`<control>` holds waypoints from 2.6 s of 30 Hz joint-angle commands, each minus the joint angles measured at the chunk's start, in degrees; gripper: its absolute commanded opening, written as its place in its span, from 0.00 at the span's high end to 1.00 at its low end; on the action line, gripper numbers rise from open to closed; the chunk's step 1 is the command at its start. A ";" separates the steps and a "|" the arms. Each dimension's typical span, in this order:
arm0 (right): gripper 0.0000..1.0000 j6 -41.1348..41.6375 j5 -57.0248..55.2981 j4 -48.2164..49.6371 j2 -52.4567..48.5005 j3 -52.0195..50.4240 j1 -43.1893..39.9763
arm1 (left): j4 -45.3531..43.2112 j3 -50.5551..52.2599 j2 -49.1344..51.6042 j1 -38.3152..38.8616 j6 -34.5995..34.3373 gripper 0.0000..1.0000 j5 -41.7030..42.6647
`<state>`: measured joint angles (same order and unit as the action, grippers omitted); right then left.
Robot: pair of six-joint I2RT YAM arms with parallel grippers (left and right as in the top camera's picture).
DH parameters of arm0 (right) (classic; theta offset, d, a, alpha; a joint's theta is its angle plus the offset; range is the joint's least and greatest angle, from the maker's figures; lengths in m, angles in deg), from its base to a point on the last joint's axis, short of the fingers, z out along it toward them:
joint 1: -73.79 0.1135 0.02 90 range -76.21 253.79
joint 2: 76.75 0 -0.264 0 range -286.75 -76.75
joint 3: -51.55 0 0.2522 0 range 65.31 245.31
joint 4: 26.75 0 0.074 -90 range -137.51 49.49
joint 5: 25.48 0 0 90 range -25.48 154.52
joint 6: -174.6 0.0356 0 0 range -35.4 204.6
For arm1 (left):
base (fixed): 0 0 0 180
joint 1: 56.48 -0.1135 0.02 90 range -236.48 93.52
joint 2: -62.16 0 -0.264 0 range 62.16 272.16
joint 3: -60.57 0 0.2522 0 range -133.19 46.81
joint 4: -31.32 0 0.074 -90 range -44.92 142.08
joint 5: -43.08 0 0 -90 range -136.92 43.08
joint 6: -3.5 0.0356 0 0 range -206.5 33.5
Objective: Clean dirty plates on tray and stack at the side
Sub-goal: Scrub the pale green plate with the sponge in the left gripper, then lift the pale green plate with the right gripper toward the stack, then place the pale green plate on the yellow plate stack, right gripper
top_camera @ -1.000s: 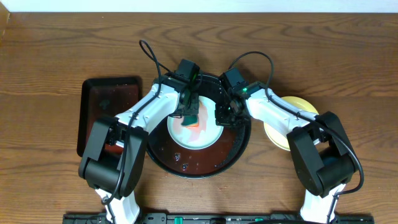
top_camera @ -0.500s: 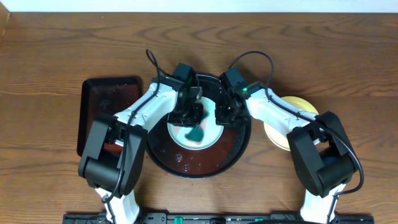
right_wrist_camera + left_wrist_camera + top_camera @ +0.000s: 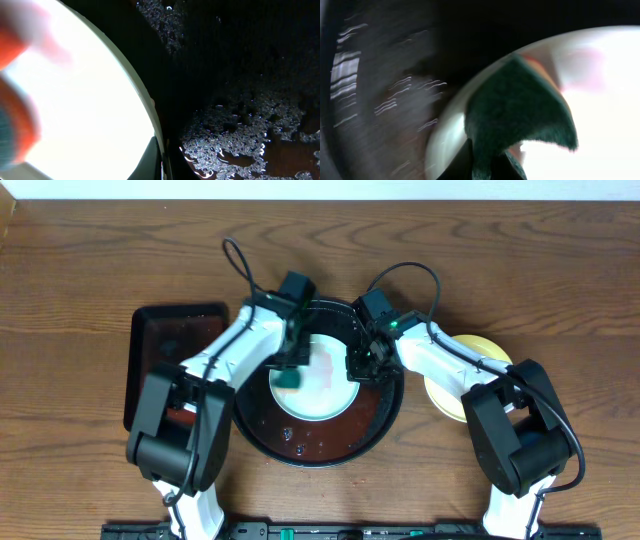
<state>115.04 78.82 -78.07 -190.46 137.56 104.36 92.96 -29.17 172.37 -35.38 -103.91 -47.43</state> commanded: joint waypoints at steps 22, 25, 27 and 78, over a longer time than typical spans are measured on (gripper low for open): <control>0.99 -7.41 -33.38 -8.87 22.36 -1.73 6.91 | 20.35 -16.96 -1.53 -14.93 7.80 0.93 10.27; 0.99 -7.37 -44.65 -10.03 24.39 -1.73 11.17 | 19.54 -16.96 -1.53 -17.59 7.85 0.93 12.57; 0.99 -7.37 -51.30 -10.58 24.63 -1.73 13.84 | 19.32 -16.96 -1.53 -18.56 8.85 0.93 13.25; 0.99 -4.39 -22.34 -23.17 38.23 -8.37 -34.25 | 16.22 -15.10 -15.87 -27.85 7.02 0.93 -0.68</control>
<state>112.13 52.64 -101.32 -151.47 132.77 74.72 109.37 -45.13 156.37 -62.92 -95.71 -47.02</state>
